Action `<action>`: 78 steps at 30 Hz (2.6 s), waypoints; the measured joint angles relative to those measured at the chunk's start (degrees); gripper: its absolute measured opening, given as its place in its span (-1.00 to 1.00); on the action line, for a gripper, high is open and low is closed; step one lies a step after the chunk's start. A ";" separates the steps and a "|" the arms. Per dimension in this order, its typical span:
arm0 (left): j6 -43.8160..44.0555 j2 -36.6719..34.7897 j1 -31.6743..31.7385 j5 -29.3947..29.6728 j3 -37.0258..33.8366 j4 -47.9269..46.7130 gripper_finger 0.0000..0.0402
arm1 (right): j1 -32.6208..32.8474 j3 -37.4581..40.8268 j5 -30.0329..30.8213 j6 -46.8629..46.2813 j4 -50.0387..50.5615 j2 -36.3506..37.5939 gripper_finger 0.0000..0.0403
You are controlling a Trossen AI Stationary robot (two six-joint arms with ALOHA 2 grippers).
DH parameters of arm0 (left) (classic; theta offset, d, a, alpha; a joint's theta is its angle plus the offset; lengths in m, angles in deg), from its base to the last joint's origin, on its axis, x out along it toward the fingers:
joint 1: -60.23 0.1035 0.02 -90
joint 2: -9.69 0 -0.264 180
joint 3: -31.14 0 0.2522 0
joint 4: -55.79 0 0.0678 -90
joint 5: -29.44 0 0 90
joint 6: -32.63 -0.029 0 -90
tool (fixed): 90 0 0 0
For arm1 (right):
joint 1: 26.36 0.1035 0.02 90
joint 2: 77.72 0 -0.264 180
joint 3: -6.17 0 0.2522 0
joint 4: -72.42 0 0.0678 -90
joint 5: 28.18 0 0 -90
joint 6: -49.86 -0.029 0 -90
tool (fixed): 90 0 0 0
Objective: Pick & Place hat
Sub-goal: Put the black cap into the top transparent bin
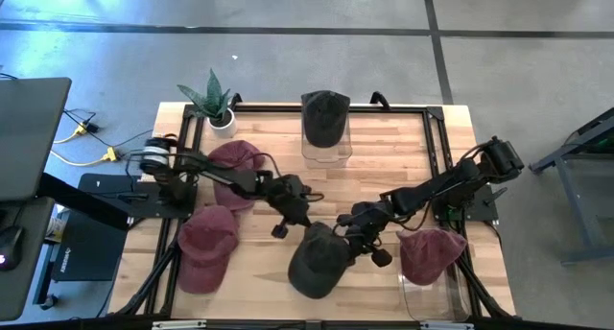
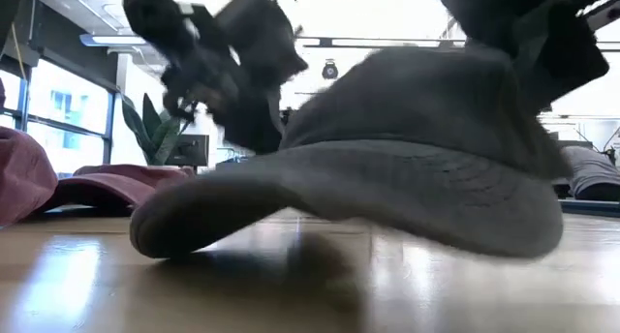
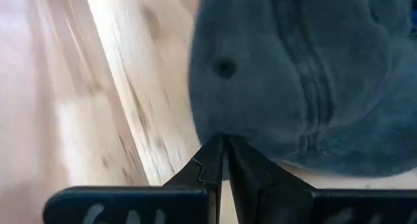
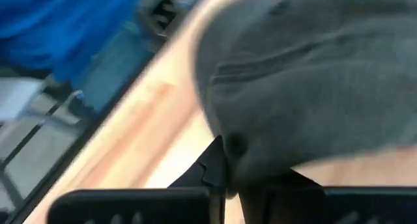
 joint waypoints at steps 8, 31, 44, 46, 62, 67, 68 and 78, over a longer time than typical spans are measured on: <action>4.70 5.24 0.99 -15.63 0.45 11.16 -0.91 | -2.68 0.01 4.84 -11.96 10.16 -0.02 -0.58; 6.17 -0.24 0.75 -2.88 0.38 -0.08 -0.62 | -4.00 0.01 5.25 -7.55 8.00 -0.04 -0.19; 6.46 8.14 1.72 -29.24 2.90 14.51 0.51 | -4.00 0.01 3.91 -4.98 7.08 -0.04 -0.22; 7.66 8.96 1.29 -34.50 4.46 13.90 0.53 | -4.00 0.01 3.91 -4.98 7.07 -0.04 -0.22; 7.93 4.71 1.44 -36.26 7.60 2.18 0.53 | -5.44 0.01 -2.55 -5.53 -13.70 -5.89 -0.01; 5.07 1.65 1.43 -32.77 7.58 -4.95 0.53 | -7.24 0.01 -13.63 -6.61 -26.40 -12.66 0.14; 4.32 1.06 1.43 -32.07 7.58 -6.31 0.53 | -7.53 0.01 -16.02 -6.58 -27.97 -13.60 0.14; 3.07 1.62 -1.96 -32.06 7.61 -6.68 0.53 | -9.29 0.01 -28.92 -6.64 -31.48 -14.86 -0.34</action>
